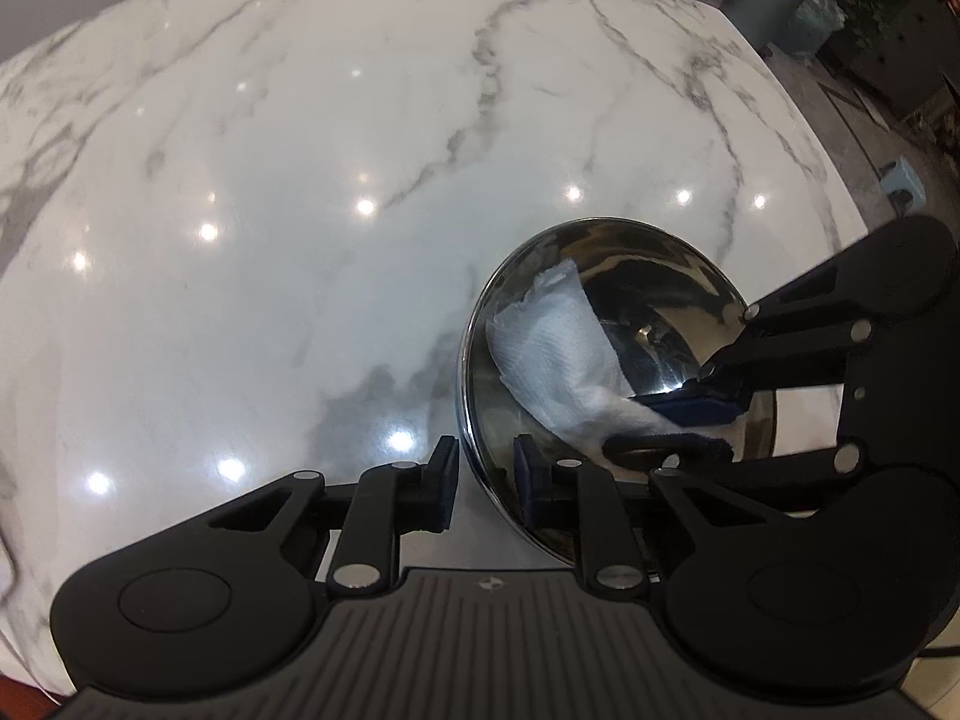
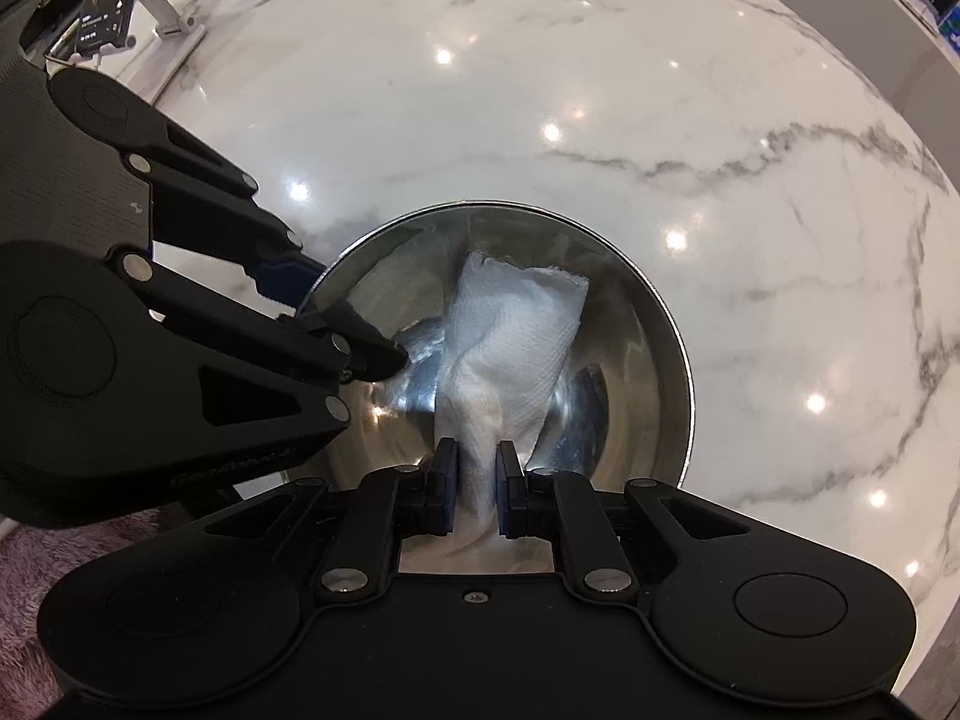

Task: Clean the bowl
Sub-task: 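Wipe the cloth along the inner wall toward the left tool with the right tool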

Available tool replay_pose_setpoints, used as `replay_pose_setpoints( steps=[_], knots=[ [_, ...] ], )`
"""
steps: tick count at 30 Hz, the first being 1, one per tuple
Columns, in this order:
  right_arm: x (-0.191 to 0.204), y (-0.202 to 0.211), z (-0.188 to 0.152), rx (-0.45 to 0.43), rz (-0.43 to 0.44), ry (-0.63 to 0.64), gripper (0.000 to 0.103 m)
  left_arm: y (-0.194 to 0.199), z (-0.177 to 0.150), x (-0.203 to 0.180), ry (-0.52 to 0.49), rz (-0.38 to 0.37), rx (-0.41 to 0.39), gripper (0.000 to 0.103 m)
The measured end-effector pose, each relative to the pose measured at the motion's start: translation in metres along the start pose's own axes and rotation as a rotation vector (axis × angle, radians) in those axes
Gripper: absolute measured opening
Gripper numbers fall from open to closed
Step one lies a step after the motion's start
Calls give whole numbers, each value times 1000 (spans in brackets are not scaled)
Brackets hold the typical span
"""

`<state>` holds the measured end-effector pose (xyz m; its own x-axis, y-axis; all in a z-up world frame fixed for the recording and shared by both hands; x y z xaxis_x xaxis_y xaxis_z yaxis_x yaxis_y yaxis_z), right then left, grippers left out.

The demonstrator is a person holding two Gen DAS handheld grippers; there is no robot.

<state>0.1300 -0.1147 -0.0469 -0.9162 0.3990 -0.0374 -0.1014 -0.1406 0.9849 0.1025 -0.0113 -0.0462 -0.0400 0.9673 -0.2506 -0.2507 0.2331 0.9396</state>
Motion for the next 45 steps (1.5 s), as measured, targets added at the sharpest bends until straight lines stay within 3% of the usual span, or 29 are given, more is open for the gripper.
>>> replay_pose_setpoints(
  steps=[9,13,16,22,28,33,42,45],
  knots=[
    [-26,-11,1,16,-108,52,8,0,1,-7,-72,57,-24,18],
    [-34,-17,2,16,-111,39,9,1,8,-4,-40,69,-49,18],
    [-24,-5,11,11,-103,23,9,1,8,-1,-13,55,-46,20],
    [1,9,-1,-2,-86,-9,10,7,-3,4,38,-29,16,27],
    [-12,3,4,-14,-73,-29,10,10,-7,1,-14,-40,-12,24],
    [-11,0,5,-43,-25,-58,11,9,-6,0,-26,-43,-11,24],
    [-44,-20,19,-130,120,-194,10,8,-5,3,-47,-45,-12,23],
    [-45,-20,21,-141,124,-209,9,8,-4,5,-40,-50,-9,23]
  ],
)
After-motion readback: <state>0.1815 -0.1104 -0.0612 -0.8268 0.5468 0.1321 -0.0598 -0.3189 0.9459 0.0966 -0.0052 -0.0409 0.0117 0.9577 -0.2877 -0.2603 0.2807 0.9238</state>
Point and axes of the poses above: each gripper's, at about its wrist camera, not at the fingertips, and y roughly against the way its jaws point, x to its left, z to its top, the point moved 2 cm from there along -y, roughly the way its jaws point, and after that the axes turned 13 degrees about y, right-handed, at the moved point
